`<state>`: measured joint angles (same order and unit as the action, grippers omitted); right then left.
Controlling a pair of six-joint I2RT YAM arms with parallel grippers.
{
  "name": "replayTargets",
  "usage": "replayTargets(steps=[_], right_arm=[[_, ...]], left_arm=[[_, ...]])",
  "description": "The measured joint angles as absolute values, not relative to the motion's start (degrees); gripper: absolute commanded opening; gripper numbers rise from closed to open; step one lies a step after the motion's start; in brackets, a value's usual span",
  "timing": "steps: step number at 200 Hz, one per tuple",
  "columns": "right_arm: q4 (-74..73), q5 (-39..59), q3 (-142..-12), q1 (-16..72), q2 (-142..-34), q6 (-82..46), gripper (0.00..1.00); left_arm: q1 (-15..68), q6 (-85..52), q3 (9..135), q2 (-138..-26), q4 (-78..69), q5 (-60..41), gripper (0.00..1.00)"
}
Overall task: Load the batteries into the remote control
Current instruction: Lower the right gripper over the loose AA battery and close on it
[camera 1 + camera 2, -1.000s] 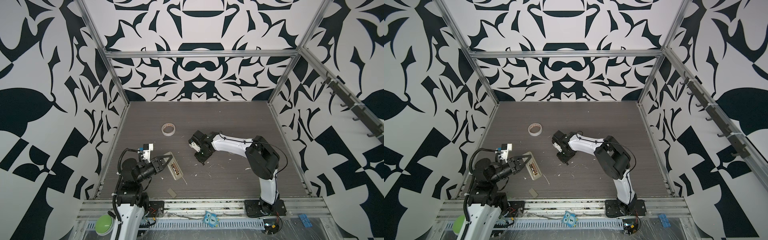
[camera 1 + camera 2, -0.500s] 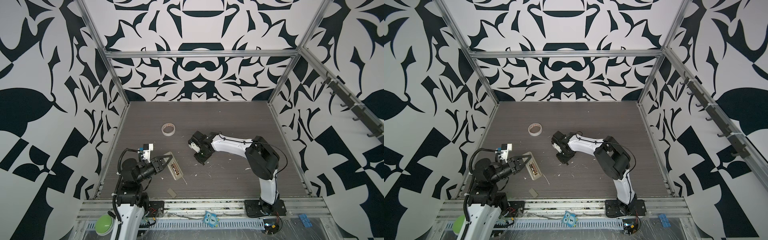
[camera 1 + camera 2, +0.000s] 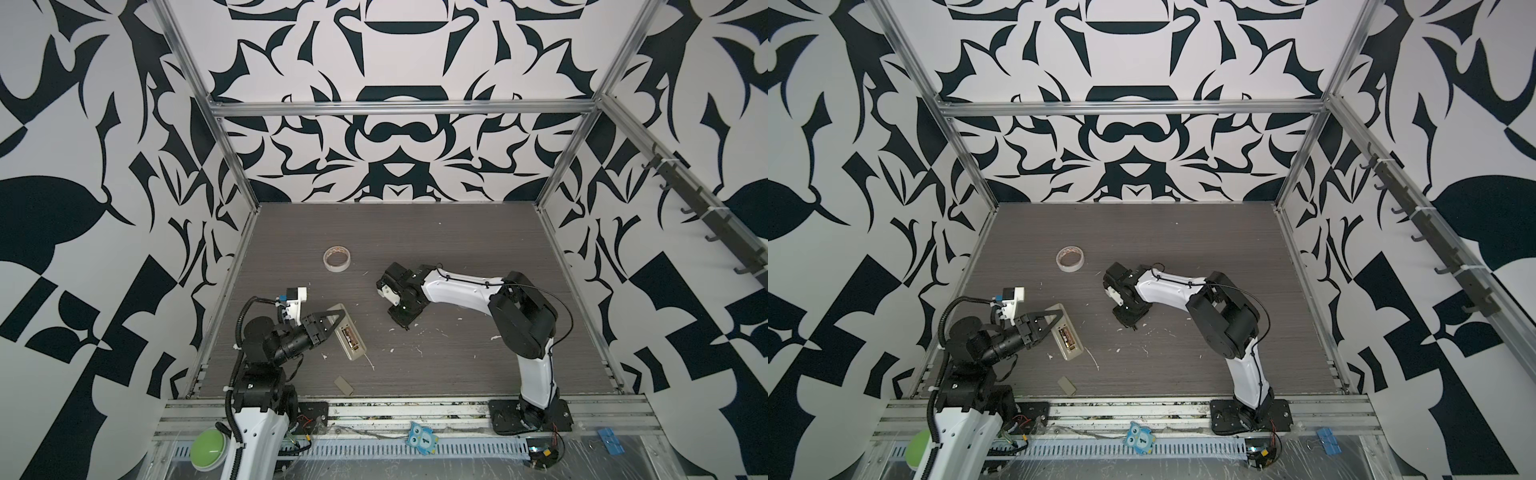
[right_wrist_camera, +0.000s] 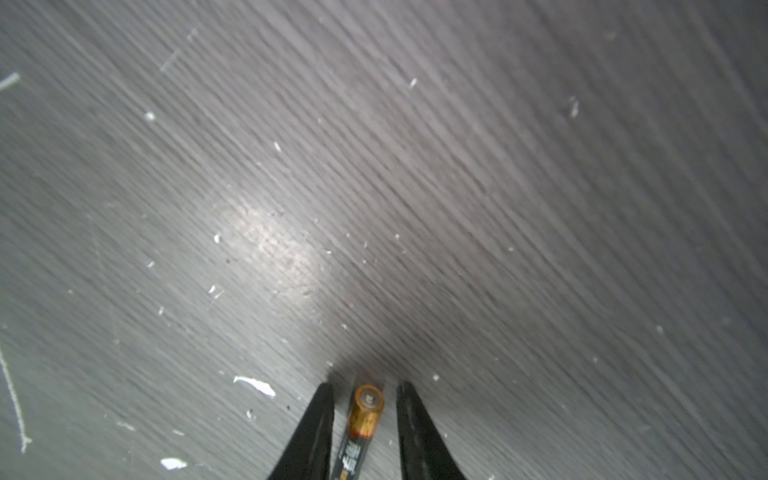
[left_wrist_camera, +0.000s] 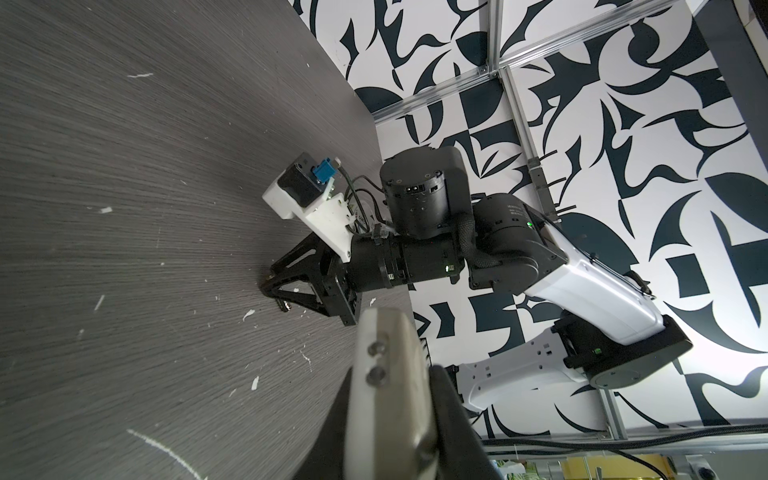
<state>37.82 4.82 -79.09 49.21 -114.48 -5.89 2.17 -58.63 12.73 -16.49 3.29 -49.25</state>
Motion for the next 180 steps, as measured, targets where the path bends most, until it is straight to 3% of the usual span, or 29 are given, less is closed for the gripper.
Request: replayTargets(steps=[180], right_arm=[[37.8,4.9,-79.1,49.2,-114.5,-5.8,0.05]], left_arm=[[2.2,-58.5,12.7,-16.5,3.3,-49.2,0.0]])
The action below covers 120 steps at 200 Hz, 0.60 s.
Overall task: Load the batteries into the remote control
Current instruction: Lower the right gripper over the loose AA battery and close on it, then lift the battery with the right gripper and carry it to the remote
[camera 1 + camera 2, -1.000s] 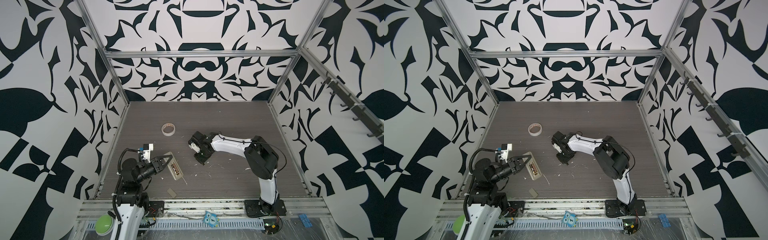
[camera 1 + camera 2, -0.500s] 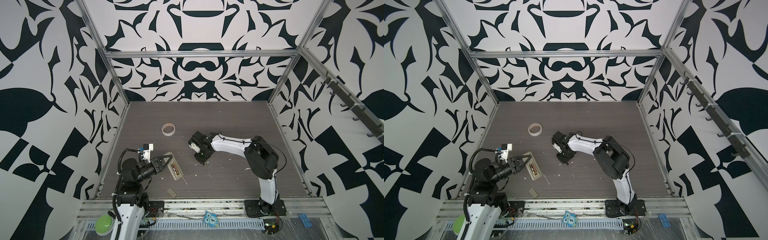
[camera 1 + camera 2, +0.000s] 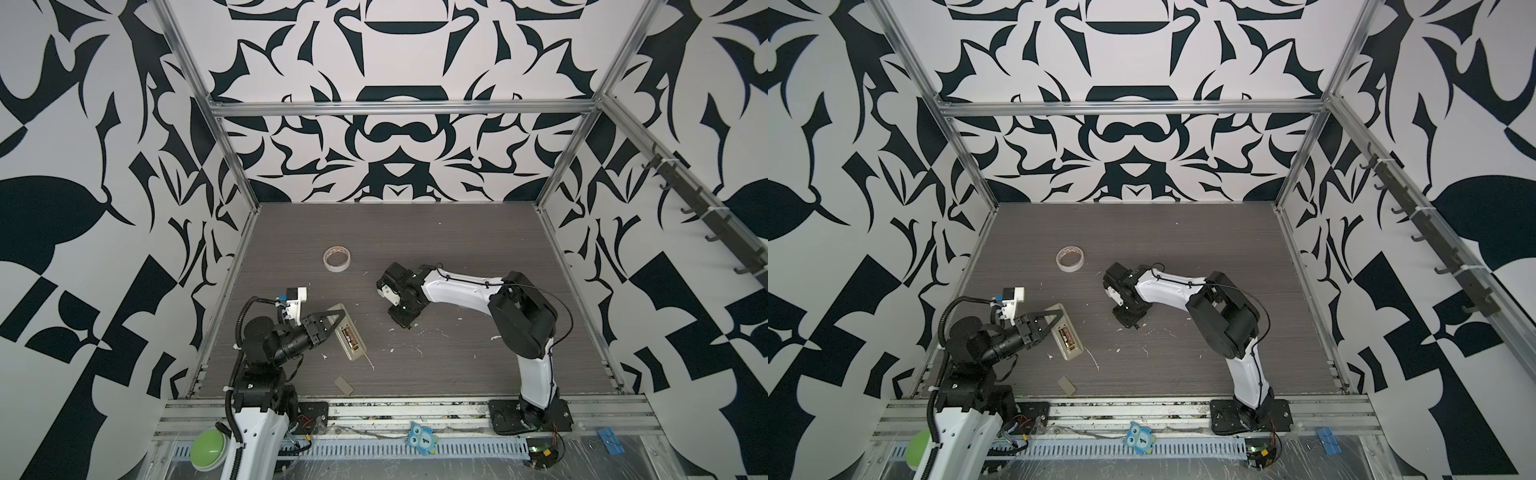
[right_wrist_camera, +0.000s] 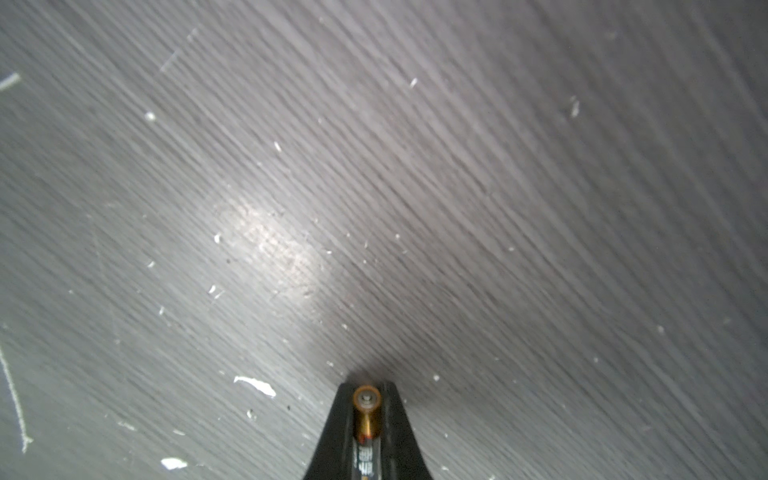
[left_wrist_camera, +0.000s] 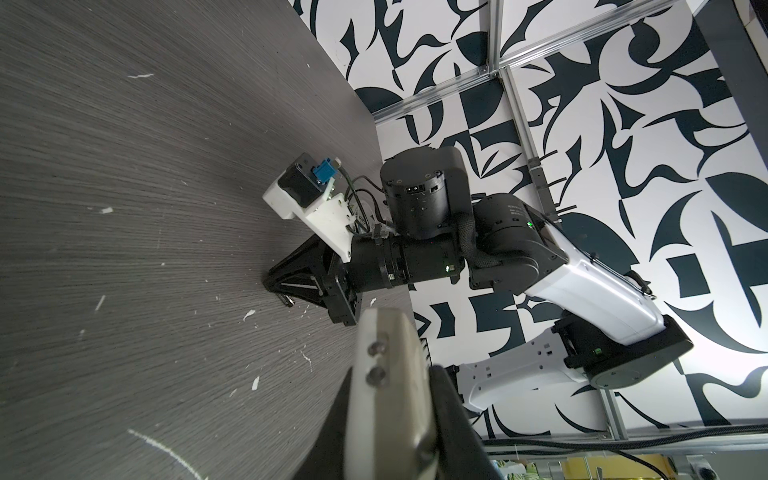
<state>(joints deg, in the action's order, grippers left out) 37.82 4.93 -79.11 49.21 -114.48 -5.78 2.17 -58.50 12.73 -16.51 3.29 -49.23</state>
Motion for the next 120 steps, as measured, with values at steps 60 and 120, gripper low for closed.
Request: replayTargets(steps=[60,120], right_arm=[[34.9,6.3,-77.1,49.7,-110.0,-4.5,0.0],[28.0,7.3,-71.9,51.8,-100.0,-2.9,0.0]], left_arm=[[2.2,-58.4,12.7,-16.5,3.3,-49.2,0.0],[2.2,-58.1,12.7,-16.6,3.3,-49.0,0.0]])
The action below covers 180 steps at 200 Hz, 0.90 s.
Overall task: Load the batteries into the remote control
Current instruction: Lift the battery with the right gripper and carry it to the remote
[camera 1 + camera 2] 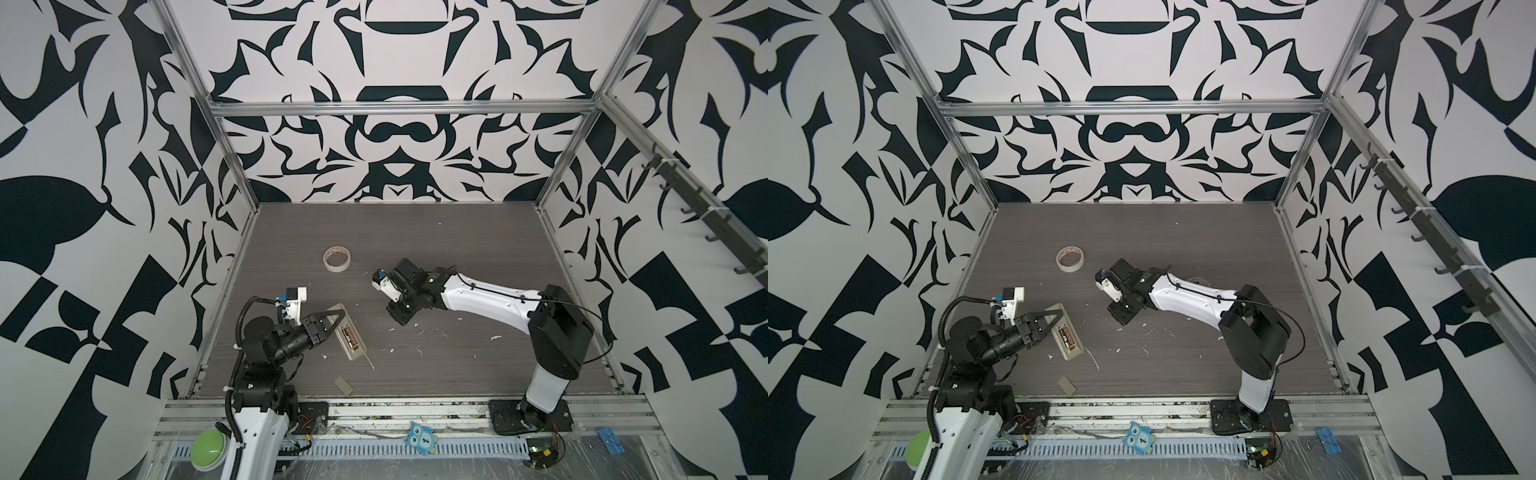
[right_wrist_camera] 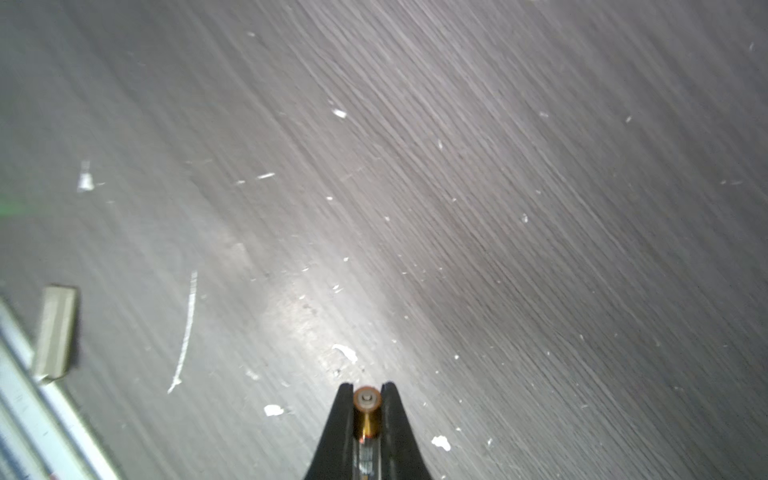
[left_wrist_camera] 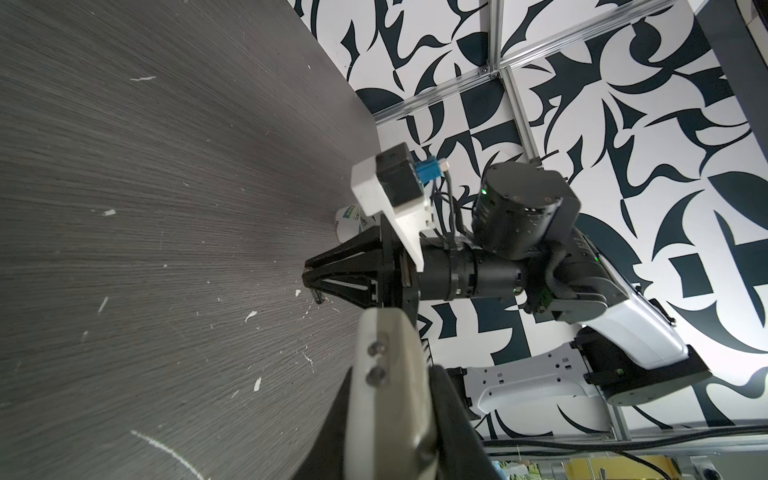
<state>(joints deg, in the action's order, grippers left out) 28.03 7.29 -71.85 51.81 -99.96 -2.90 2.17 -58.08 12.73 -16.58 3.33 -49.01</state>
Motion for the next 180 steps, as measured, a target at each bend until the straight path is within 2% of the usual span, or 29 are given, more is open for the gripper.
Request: replayTargets(steps=[94,180], right_arm=[[16.8,9.0,-63.3,53.8,-85.4,-4.4,0.0],[7.1,15.4,-60.0,53.9,-79.0,-10.1,0.0]], left_arm=[[2.2,-57.7,12.7,-16.6,4.2,-48.8,0.0],[2.2,-57.4,12.7,-16.4,4.4,-48.5,0.0]])
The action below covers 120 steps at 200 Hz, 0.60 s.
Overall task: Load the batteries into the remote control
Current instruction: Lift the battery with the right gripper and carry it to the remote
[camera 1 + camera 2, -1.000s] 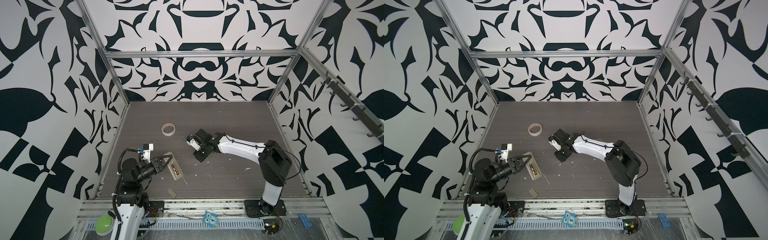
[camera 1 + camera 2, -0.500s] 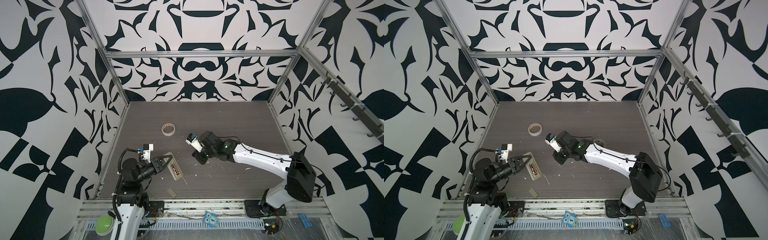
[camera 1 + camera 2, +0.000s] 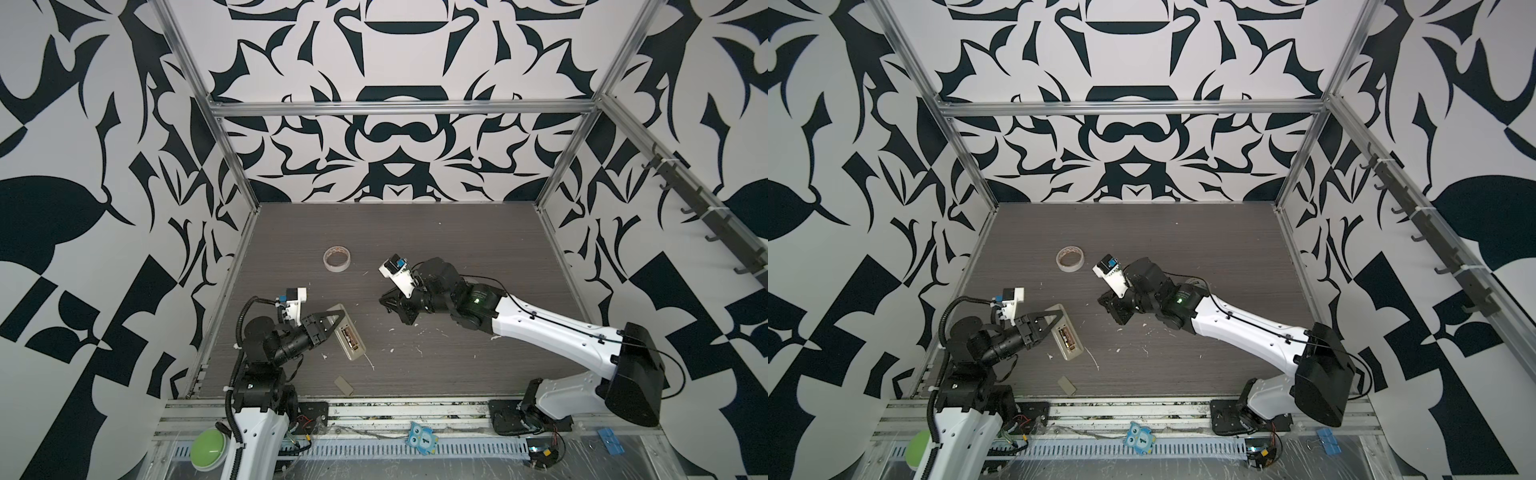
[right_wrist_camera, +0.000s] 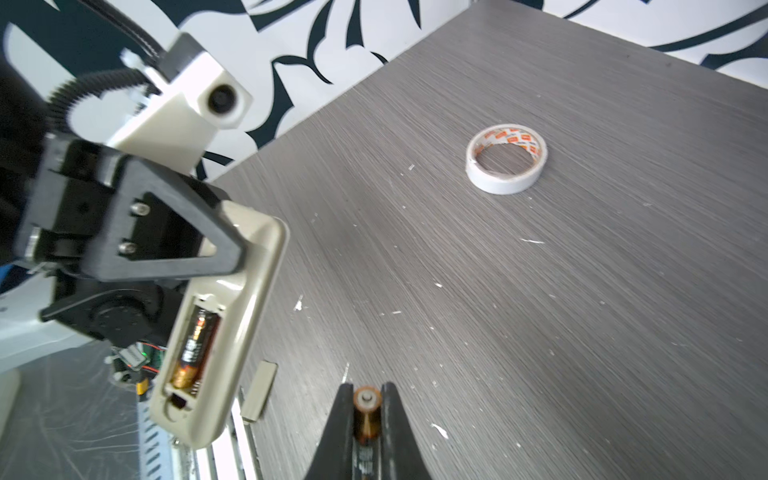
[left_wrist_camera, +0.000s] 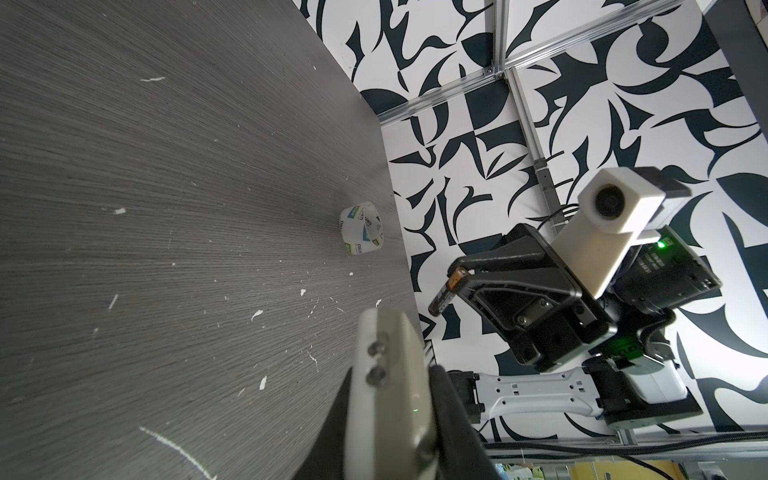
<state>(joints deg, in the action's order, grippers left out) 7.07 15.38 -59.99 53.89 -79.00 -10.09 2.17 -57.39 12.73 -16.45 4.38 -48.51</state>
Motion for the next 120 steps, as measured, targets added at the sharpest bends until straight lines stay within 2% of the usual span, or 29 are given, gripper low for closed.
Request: replayTargets(steps=[120], right_arm=[[-3.0,19.9,-56.7,57.9,-79.0,-12.7,0.0]], left_arm=[[2.2,-56.4,12.7,-15.4,5.6,-46.3,0.0]])
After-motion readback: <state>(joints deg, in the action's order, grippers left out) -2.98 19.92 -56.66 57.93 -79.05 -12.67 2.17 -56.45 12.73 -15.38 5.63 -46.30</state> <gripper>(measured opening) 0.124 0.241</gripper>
